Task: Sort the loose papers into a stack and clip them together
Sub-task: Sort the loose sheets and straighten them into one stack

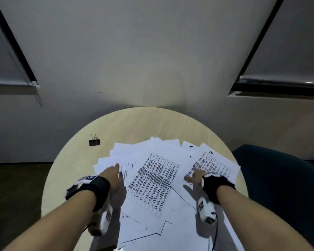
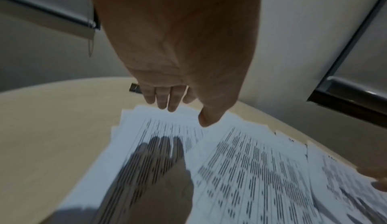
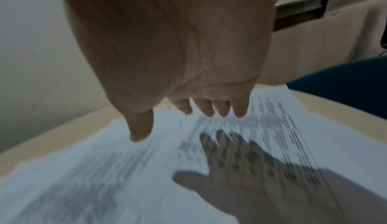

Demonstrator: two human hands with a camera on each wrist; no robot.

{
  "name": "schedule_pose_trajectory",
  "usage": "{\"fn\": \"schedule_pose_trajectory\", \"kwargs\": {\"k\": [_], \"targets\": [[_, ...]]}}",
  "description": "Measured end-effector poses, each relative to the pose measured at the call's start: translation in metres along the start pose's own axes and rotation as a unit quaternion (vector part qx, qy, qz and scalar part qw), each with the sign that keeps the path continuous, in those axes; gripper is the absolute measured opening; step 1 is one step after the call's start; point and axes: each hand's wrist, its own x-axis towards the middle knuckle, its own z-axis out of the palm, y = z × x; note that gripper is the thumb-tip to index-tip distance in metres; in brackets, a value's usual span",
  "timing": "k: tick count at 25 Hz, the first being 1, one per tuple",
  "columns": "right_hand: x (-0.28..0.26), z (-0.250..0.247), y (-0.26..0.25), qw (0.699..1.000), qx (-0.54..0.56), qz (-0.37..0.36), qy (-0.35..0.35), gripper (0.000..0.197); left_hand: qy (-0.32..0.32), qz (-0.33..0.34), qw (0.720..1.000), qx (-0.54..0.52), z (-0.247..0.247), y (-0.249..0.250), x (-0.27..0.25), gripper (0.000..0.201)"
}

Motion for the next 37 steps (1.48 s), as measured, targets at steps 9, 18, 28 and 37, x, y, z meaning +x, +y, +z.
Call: {"fn": "schedule_pose_trajectory", "kwargs": {"k": [9, 18, 28, 37], "targets": [[-0.004, 0.059, -0.010, 0.999, -0.023, 0.009, -0.039, 0.113, -0.070, -0.055, 0.993, -0.075, 0.061, 0.010, 0.003, 0.037], [0.007, 0.061, 0.019, 0.987, 0.042, 0.109, 0.110, 0.091, -0.052, -0.108, 0.983, -0.140, 0.066, -0.003, -0.001, 0.020], [0.003, 0.080, -0.018, 0.976, 0.162, 0.021, 0.145, 0.107, 0.020, -0.079, 0.980, -0.180, 0.057, -0.001, -0.008, 0.034], [0.004, 0.035, 0.000, 0.908, 0.360, 0.143, 0.160, 0.044, 0.071, -0.162, 0.959, -0.223, 0.068, -0.008, -0.014, 0.030]]}}
